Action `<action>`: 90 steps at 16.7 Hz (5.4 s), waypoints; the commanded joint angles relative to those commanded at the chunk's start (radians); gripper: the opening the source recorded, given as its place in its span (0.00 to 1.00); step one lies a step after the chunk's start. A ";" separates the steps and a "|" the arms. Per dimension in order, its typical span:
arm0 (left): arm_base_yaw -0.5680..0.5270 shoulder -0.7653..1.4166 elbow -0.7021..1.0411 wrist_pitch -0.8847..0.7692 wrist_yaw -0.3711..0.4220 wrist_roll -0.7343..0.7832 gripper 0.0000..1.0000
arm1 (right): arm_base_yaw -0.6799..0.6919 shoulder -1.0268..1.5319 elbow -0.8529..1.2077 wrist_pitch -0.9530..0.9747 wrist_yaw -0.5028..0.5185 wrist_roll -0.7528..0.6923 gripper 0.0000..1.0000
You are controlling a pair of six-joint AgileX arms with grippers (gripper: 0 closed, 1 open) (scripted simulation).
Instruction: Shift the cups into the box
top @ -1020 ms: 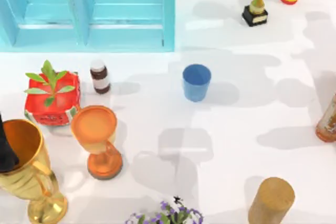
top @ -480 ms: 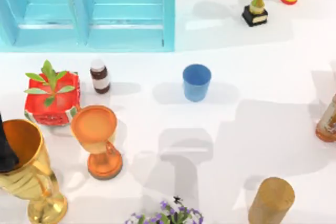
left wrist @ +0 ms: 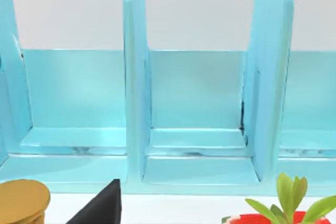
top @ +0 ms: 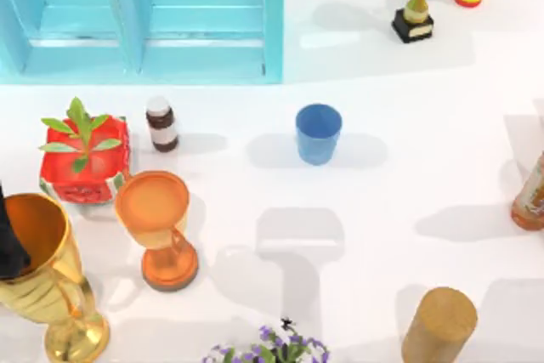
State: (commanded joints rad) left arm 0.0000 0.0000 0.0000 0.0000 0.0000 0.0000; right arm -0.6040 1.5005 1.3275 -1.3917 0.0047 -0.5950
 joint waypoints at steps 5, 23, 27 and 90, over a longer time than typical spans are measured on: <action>0.000 0.000 0.000 0.000 0.000 0.000 1.00 | 0.005 0.004 -0.001 0.001 0.000 0.002 0.00; 0.000 0.000 0.000 0.000 0.000 0.000 1.00 | 0.004 0.017 -0.242 0.259 0.000 0.005 0.45; 0.000 0.000 0.000 0.000 0.000 0.000 1.00 | 0.004 0.017 -0.242 0.259 0.000 0.005 0.75; 0.000 0.000 0.000 0.000 0.000 0.000 1.00 | 1.243 1.072 1.202 0.023 0.125 1.249 1.00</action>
State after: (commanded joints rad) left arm 0.0000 0.0000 0.0000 0.0000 0.0000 0.0000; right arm 0.6392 2.5724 2.5295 -1.3691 0.1298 0.6543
